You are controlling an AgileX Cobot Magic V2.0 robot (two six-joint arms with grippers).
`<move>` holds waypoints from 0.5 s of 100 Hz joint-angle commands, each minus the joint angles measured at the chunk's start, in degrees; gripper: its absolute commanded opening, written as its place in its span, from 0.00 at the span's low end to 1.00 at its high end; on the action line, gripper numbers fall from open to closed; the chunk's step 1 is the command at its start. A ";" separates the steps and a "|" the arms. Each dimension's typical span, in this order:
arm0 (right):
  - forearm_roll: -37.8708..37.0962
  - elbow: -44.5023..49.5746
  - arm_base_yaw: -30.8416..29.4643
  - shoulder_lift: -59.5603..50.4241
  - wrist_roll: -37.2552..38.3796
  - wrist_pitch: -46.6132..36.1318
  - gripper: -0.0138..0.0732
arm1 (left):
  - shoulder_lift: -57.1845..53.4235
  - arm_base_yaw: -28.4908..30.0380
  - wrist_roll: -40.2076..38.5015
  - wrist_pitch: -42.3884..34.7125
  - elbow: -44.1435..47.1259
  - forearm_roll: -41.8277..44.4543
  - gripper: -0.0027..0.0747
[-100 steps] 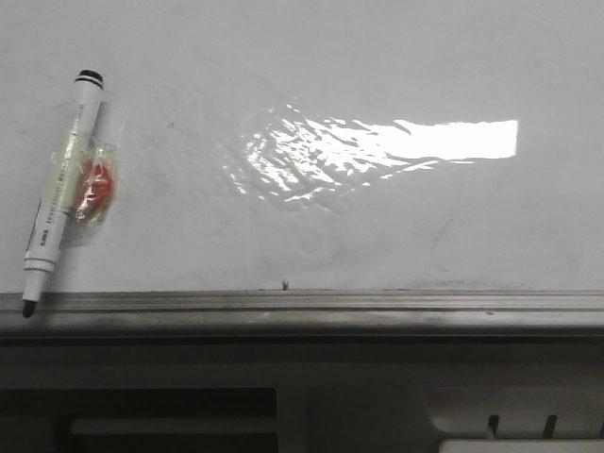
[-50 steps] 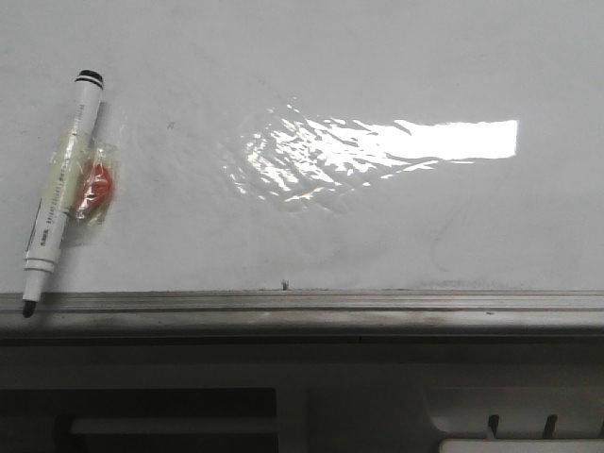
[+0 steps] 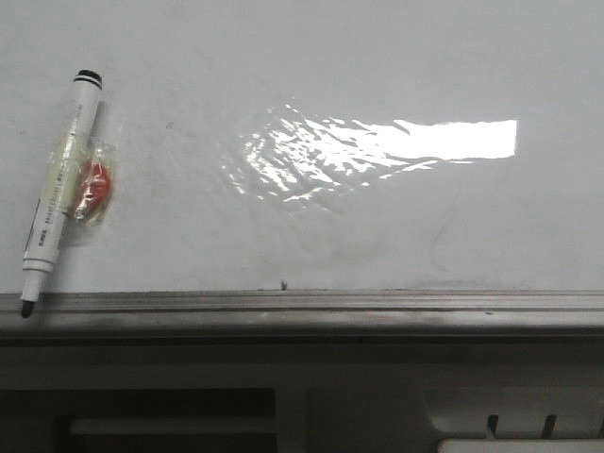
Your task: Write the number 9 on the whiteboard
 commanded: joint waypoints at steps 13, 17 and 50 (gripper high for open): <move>-0.10 1.57 -0.32 -0.79 -0.43 -7.70 0.08 | -1.56 0.13 -0.35 -8.07 2.31 -0.91 0.01; -0.10 1.57 -0.32 -0.79 -0.43 -8.37 0.08 | -1.56 0.13 -0.35 -8.07 2.31 -0.99 0.01; -0.10 1.57 -0.32 -0.79 -0.43 -14.66 0.08 | -1.56 0.13 -0.35 -12.89 2.31 -1.58 0.01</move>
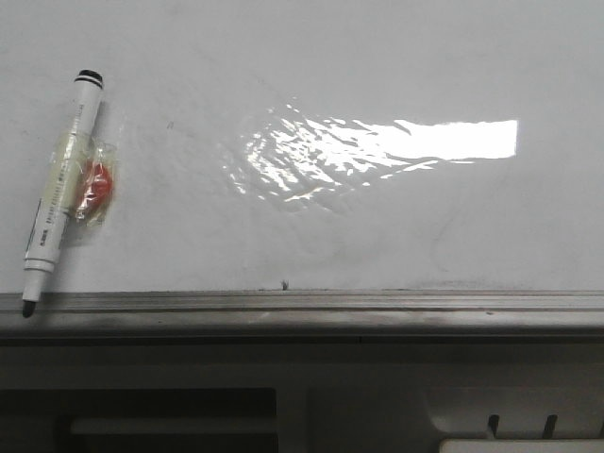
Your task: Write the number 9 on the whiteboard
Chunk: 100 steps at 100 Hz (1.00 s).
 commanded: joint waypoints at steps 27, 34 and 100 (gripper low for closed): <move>-0.04 1.47 -0.32 -0.79 -0.34 -6.22 0.08 | -1.56 0.13 -0.35 -6.93 2.31 -0.70 0.01; 0.27 1.47 -0.32 -0.79 -0.34 -6.39 0.08 | -1.56 0.13 -0.35 -6.92 2.31 -1.37 0.01; 1.48 1.34 -0.32 -0.79 -0.34 -6.65 0.08 | -1.56 0.13 -0.35 -7.44 1.85 -4.24 0.01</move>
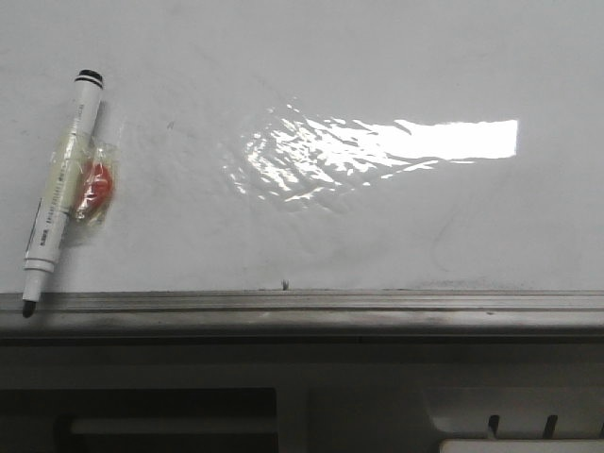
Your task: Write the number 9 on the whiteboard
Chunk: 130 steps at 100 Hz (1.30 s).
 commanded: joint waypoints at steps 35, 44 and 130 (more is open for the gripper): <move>6.52 -6.12 -0.32 6.85 -0.34 2.95 0.08 | 0.20 0.13 1.14 3.74 -9.16 -8.50 0.01; 6.52 -9.81 -0.32 11.32 -0.34 8.21 0.08 | 1.02 0.13 1.27 5.29 -12.23 -9.04 0.01; 7.40 -13.67 -0.32 18.12 -0.34 7.97 0.08 | 6.17 -6.40 13.30 -1.55 -13.70 -10.65 0.64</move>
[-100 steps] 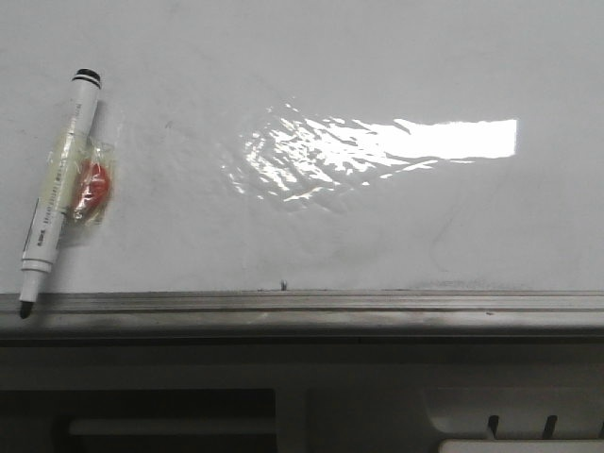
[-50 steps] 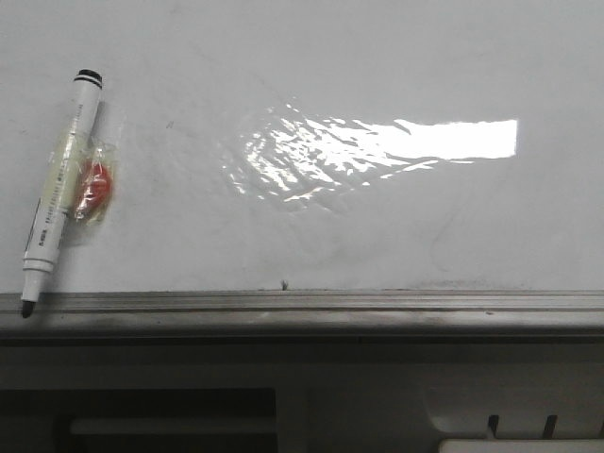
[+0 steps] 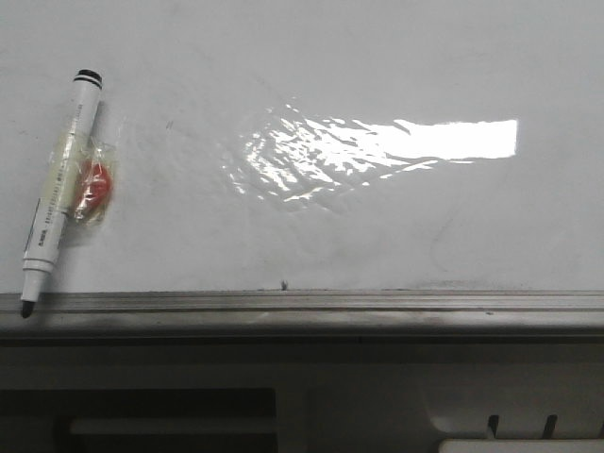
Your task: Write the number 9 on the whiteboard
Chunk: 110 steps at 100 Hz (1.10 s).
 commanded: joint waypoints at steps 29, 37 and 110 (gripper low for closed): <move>-0.06 -1.64 -0.32 0.95 -0.34 -4.69 0.08 | 12.15 -16.00 4.04 -5.28 -2.66 -14.26 0.64; -0.06 -1.64 -0.32 0.95 -0.34 -4.69 0.08 | 14.78 -19.56 4.04 -5.71 -2.66 -14.25 0.64; -0.06 -1.64 -0.32 0.95 -0.34 -4.69 0.08 | 39.14 -43.47 8.19 -26.92 -2.66 -14.16 0.64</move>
